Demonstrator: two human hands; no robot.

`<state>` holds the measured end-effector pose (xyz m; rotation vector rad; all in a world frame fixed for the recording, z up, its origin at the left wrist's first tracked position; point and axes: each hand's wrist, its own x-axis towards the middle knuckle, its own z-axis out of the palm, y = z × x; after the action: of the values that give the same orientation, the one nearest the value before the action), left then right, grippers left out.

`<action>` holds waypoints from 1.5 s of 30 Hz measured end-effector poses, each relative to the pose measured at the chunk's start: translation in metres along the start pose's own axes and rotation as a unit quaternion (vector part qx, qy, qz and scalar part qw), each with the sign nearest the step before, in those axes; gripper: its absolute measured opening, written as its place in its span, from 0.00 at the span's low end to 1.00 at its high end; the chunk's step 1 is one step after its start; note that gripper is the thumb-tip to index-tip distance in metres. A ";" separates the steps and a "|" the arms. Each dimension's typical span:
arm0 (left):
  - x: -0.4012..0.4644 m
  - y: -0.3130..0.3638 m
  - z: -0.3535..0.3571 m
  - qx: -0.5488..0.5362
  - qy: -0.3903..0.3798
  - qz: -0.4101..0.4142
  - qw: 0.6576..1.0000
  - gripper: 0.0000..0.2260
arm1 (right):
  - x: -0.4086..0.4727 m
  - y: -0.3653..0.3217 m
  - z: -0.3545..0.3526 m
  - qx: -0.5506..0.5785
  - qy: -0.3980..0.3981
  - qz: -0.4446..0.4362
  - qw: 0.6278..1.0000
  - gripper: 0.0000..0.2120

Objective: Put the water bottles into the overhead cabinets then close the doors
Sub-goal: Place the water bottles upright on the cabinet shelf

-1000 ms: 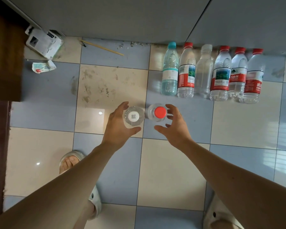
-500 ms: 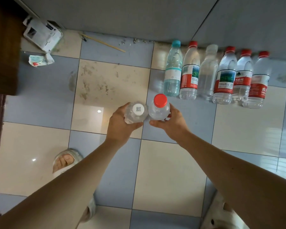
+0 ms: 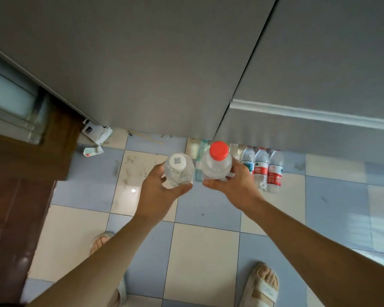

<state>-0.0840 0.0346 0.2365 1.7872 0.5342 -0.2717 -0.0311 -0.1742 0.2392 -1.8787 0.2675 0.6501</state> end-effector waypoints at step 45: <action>-0.192 0.886 -0.432 -0.113 0.058 0.518 0.846 0.04 | -0.371 -0.904 -0.145 0.103 0.168 -0.458 0.867 0.18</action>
<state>0.1430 0.2250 1.1961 1.6200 -0.3574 0.6328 0.1342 0.0093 1.1955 -1.6481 -0.3316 -0.3480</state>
